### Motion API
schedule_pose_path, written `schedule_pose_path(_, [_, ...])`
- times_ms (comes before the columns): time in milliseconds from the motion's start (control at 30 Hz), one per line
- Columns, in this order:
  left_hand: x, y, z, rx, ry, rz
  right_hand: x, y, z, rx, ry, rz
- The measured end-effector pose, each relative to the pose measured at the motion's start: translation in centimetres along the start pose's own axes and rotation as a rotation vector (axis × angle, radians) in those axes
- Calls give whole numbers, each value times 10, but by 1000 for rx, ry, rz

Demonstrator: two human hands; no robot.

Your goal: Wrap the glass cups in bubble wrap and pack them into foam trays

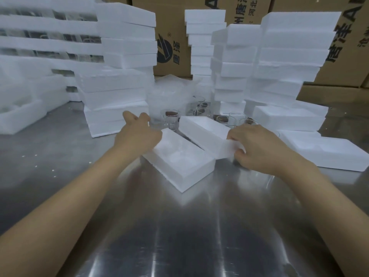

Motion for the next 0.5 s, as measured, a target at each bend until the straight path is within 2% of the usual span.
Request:
schedule_pose_path(133, [5, -9, 6, 47, -179, 171, 0, -4, 0, -51, -14, 16])
schedule_pose_path(300, [0, -10, -1, 73, -206, 305, -16, -23, 1, -97, 85, 15])
schedule_pose_path(433, [5, -19, 3, -130, -141, 244, -27, -30, -1, -78, 139, -5])
schedule_pose_path(500, [12, -22, 10, -146, -164, 239, -26, -22, 0, -57, 118, -105])
Point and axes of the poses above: each hand's wrist, its own z-axis away from the middle knuckle, its own y-axis out of the back of the hand, x = y × z, the point moved 4 cm from there along -z, towards the middle knuckle, and after that the axes turned 4 degrees about z, right-handed, at the moved point
